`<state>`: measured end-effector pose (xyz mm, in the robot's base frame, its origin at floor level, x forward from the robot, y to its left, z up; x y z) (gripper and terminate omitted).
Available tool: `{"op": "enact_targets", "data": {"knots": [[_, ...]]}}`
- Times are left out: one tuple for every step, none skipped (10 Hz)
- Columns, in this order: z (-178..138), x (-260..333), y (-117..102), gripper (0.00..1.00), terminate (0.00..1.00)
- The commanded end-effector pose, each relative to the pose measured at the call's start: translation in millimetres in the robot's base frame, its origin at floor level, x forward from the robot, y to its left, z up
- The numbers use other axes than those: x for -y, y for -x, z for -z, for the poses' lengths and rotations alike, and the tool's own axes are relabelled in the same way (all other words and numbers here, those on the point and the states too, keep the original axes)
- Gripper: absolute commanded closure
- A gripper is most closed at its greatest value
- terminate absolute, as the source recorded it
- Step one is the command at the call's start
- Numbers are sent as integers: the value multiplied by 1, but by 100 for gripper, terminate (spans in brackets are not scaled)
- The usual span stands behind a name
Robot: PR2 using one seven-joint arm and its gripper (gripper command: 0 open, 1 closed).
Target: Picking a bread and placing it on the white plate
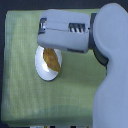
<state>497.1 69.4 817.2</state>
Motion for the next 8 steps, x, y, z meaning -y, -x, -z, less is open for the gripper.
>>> {"op": "enact_targets", "data": {"knots": [[12, -20, -6, 100, 0], [11, -21, -4, 100, 0], [12, -20, -3, 100, 0], [12, -19, -3, 100, 0], [11, -18, -2, 0, 0], [12, -18, -1, 0, 0], [13, -19, -1, 0, 0], [12, -22, -1, 0, 0]]}}
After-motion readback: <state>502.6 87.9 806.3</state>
